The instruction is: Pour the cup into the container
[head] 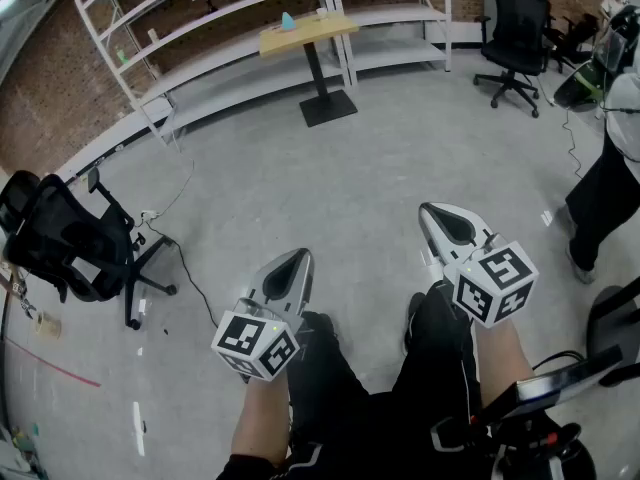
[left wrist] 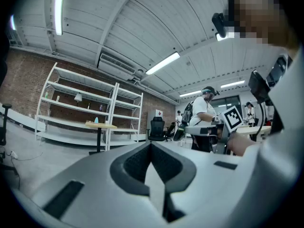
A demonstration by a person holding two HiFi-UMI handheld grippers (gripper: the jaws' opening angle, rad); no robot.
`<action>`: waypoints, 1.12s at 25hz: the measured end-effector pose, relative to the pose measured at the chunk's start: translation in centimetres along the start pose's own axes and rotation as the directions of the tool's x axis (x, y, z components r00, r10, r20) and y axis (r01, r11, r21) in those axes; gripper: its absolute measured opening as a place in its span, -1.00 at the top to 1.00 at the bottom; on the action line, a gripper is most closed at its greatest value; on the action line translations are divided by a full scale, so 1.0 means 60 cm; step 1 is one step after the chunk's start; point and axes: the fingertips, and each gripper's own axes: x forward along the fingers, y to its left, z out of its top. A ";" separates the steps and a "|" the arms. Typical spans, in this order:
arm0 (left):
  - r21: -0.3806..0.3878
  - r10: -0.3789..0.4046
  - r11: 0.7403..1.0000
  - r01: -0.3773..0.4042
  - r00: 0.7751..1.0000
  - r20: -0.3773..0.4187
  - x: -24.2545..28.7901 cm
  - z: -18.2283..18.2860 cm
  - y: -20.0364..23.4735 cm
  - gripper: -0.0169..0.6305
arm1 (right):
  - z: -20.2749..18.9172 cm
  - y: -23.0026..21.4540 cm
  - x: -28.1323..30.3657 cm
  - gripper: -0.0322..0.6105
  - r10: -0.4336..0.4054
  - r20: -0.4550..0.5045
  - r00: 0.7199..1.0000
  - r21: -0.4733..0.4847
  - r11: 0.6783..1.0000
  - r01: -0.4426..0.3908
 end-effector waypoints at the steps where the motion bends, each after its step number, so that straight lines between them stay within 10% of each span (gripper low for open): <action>1: -0.001 -0.003 1.000 0.003 1.000 -0.005 0.000 -0.006 0.000 0.94 | -0.004 -0.002 -0.001 0.89 -0.001 -0.006 1.000 0.002 1.000 0.001; 28: -0.025 -0.052 0.998 0.051 0.999 -0.017 0.146 0.000 0.099 0.94 | 0.019 -0.087 0.168 0.89 -0.005 0.009 1.000 0.037 0.999 0.004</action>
